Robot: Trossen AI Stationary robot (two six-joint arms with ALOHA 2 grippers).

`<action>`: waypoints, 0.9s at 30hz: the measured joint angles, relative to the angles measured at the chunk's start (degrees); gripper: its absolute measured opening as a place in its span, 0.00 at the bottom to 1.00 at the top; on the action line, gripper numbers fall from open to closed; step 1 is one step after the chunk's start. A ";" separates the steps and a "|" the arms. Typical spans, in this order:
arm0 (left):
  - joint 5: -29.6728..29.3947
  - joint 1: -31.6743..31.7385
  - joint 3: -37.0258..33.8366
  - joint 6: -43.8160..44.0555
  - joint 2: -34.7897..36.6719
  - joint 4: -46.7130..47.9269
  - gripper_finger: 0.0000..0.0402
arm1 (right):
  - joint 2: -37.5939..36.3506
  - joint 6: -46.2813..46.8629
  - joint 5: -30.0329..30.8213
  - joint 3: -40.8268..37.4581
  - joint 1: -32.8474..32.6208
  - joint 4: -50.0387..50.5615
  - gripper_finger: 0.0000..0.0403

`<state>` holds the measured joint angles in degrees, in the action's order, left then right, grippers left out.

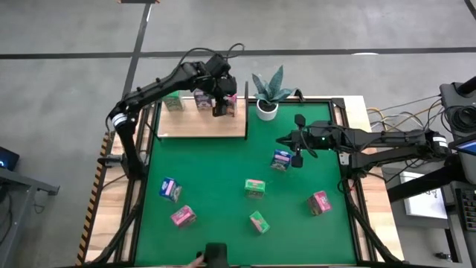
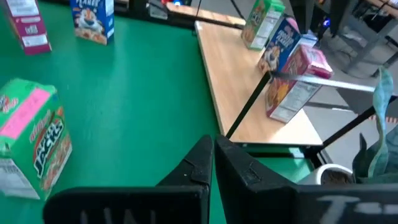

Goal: Stack cereal on shelf
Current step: Put the top pink cereal box on the shelf

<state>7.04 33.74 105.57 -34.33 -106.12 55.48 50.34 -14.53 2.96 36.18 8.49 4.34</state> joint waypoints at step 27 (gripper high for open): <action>1.40 4.56 -0.67 -4.37 -6.52 -2.72 0.58 | 0.42 2.06 -0.07 0.00 0.00 2.90 0.02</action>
<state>8.44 38.30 104.90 -38.70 -112.64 52.76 50.76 -12.46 2.90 36.18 8.49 7.25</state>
